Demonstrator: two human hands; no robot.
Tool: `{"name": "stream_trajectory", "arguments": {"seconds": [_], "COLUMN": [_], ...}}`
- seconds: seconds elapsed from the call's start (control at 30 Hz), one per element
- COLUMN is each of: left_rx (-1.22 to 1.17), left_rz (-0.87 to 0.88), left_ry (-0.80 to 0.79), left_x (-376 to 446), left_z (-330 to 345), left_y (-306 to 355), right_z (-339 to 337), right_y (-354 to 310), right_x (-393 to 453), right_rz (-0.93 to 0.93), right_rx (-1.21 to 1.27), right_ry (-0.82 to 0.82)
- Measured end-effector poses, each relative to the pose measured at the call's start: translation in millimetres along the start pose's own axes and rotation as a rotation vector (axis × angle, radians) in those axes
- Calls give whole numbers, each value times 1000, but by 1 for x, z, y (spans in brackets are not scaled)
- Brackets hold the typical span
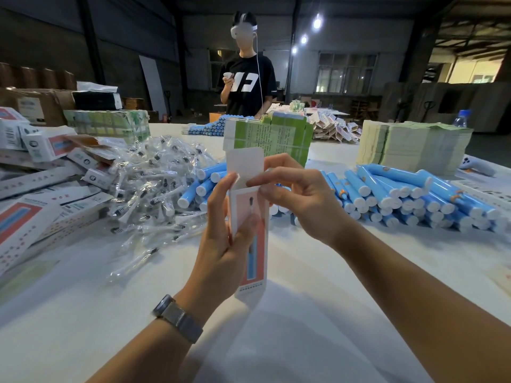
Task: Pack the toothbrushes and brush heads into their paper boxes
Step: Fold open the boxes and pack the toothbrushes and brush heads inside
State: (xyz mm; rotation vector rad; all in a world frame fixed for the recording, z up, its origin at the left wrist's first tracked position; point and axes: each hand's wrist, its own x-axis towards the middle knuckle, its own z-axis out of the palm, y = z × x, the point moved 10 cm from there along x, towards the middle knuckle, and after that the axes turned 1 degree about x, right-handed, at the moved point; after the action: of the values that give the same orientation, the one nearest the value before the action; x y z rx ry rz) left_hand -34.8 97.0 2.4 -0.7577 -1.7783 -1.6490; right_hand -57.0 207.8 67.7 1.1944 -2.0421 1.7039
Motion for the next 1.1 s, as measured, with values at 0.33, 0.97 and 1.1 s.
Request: {"name": "stream_trajectory", "arguments": {"seconds": [0.33, 0.97, 1.1], "left_rx": [-172, -183, -175], "left_rz": [-83, -71, -84], "left_ry": [-61, -112, -99], "left_x": [1, 1, 1], "left_z": [6, 15, 14], "left_y": [-2, -1, -5], "right_z": [-9, 2, 2], "right_y": [-8, -20, -23], "right_x": [1, 4, 5], "right_rz": [-26, -72, -102], "right_rx": [62, -238, -342], "right_ry": [69, -63, -58]}}
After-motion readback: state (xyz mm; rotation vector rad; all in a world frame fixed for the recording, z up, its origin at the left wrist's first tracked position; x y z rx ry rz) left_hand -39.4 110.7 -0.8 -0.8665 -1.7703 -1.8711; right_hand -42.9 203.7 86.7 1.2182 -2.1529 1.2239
